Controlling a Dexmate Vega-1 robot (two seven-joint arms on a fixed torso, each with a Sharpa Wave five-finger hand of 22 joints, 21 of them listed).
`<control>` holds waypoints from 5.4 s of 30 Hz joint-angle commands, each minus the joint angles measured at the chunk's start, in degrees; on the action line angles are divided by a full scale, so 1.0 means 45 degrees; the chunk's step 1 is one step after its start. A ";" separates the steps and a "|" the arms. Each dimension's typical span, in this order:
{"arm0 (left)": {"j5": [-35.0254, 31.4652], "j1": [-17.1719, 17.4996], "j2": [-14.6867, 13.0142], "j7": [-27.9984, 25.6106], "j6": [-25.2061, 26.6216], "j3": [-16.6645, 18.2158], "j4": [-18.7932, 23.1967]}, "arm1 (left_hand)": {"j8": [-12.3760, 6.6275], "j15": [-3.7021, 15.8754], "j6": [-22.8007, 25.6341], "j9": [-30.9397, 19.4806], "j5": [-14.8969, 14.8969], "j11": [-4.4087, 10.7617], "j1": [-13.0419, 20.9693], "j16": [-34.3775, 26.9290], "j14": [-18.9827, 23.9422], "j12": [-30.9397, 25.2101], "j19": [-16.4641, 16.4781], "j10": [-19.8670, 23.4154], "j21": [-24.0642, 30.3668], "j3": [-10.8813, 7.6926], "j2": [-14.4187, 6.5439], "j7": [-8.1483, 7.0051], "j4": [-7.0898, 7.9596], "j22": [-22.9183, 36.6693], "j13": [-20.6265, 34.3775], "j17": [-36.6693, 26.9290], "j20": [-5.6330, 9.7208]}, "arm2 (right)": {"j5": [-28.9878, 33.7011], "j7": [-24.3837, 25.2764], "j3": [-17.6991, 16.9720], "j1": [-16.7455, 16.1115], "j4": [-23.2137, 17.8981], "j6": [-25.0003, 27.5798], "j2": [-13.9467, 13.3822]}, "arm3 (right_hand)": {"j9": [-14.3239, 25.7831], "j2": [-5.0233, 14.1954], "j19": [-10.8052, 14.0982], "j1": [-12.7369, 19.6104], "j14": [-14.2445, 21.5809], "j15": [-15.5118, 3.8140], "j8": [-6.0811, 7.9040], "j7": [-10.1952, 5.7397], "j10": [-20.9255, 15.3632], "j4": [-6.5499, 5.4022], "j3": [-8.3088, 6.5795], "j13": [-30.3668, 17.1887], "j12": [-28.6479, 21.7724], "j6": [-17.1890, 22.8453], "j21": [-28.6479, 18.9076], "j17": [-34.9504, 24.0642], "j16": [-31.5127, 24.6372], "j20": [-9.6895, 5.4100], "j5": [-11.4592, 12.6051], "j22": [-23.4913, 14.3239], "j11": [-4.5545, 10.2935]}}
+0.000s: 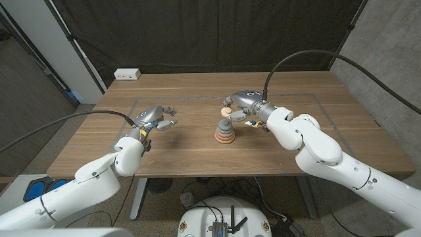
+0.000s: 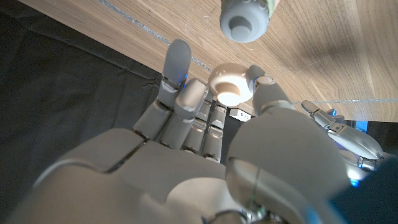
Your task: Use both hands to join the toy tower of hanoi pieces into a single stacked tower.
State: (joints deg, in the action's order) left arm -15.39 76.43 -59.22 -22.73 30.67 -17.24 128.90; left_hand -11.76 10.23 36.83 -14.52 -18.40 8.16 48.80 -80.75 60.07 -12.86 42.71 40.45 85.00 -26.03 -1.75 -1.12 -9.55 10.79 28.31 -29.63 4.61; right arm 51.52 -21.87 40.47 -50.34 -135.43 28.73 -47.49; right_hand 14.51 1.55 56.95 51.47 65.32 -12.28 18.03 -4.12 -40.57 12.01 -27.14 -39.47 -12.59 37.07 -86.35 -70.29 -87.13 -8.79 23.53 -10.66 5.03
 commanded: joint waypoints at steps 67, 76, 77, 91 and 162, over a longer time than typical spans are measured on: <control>0.0008 0.0816 0.0245 -0.0169 -0.0189 0.0694 0.0076 | -0.0021 0.0526 0.0119 -0.0087 0.0034 -0.0010 0.0091 -0.0153 -0.0071 0.0084 -0.0014 0.0212 0.0159 -0.0348 -0.0003 0.0050 -0.0045 0.0004 0.0071 0.0044 0.1584 | 0.1145 -0.3208 0.0905 0.1367 0.2228 -0.0631 0.1669 | 0.0041 0.0511 0.0183 0.0481 -0.0128 -0.0042 -0.0017 -0.0351 -0.1327 -0.0545 -0.0829 -0.0181 0.0091 0.0481 0.0312 -0.0014 -0.0046 -0.0865 0.0094 0.0019 0.1123; 0.0054 0.0873 0.0264 -0.0179 -0.0257 0.0753 0.0048 | -0.0018 0.0526 0.0134 -0.0095 0.0036 0.0008 0.0073 -0.0122 -0.0114 0.0080 -0.0014 0.0252 0.0170 -0.0375 -0.0008 0.0053 -0.0040 0.0002 0.0077 0.0108 0.1578 | 0.1181 -0.3339 0.1049 0.1464 0.2315 -0.0536 0.1692 | 0.0041 0.0512 0.0161 0.0483 -0.0143 -0.0043 -0.0028 -0.0346 -0.1248 -0.0543 -0.0849 -0.0185 0.0143 0.0476 0.0362 -0.0007 -0.0043 -0.0866 0.0101 0.0043 0.1106; 0.0059 0.0883 0.0259 -0.0174 -0.0261 0.0762 0.0048 | -0.0016 0.0526 0.0136 -0.0098 0.0036 0.0001 0.0065 -0.0183 -0.0057 0.0078 -0.0013 0.0258 0.0170 -0.0384 -0.0004 0.0054 -0.0040 -0.0002 0.0086 0.0061 0.1576 | 0.1176 -0.3310 0.1050 0.1458 0.2319 -0.0536 0.1690 | 0.0041 0.0509 0.0160 0.0482 -0.0144 -0.0043 -0.0046 -0.0344 -0.1258 -0.0543 -0.0851 -0.0177 0.0147 0.0433 0.0369 -0.0009 -0.0045 -0.0866 0.0101 0.0045 0.1078; 0.0108 0.1047 0.0289 -0.0256 -0.0411 0.0914 -0.0002 | -0.0014 0.0526 0.0181 -0.0111 0.0037 -0.0022 0.0038 -0.0217 -0.0074 0.0096 -0.0016 0.0281 0.0185 -0.0447 -0.0009 0.0071 -0.0041 -0.0004 0.0093 0.0079 0.1581 | 0.1358 -0.3630 0.1165 0.1559 0.2240 -0.0448 0.1612 | 0.0155 0.0191 -0.0004 0.0199 -0.0538 -0.0036 -0.0277 -0.0359 -0.0250 -0.0604 -0.0753 -0.0223 0.0434 -0.0233 0.0519 0.0092 0.0242 -0.0842 0.0075 0.0057 0.0970; -0.0512 -0.0383 0.1583 -0.0894 0.0354 -0.0119 -0.0229 | 0.0075 0.0522 -0.0189 -0.0173 0.0105 0.0054 -0.0220 -0.0263 -0.0336 0.0277 -0.0175 -0.0145 0.0200 -0.0524 0.0291 -0.0060 -0.0059 0.0003 0.0069 0.0312 0.1588 | 0.0584 0.2827 -0.1771 -0.2994 0.1172 0.3648 0.0877 | 0.0766 -0.0389 -0.0378 -0.0219 -0.1066 -0.0045 -0.0636 -0.0193 0.2040 -0.0543 -0.0486 0.0615 0.0061 -0.2298 0.0867 0.0083 0.1270 -0.0813 -0.0731 -0.0034 0.0575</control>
State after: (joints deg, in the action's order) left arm -18.62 76.20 -52.46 -26.95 32.90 -17.58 128.50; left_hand -11.31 9.52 36.11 -15.03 -17.95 8.60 47.81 -82.03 58.73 -11.65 42.06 40.00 85.88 -28.46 -0.76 -1.64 -9.81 10.68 28.41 -28.14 4.21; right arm 56.23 -17.89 32.51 -62.36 -132.69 41.59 -43.83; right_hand 17.71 -0.05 54.79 49.87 59.92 -9.93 14.87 -4.79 -30.69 9.41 -28.94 -36.62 -11.69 26.31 -82.13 -69.64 -80.96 -7.88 20.13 -10.55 7.52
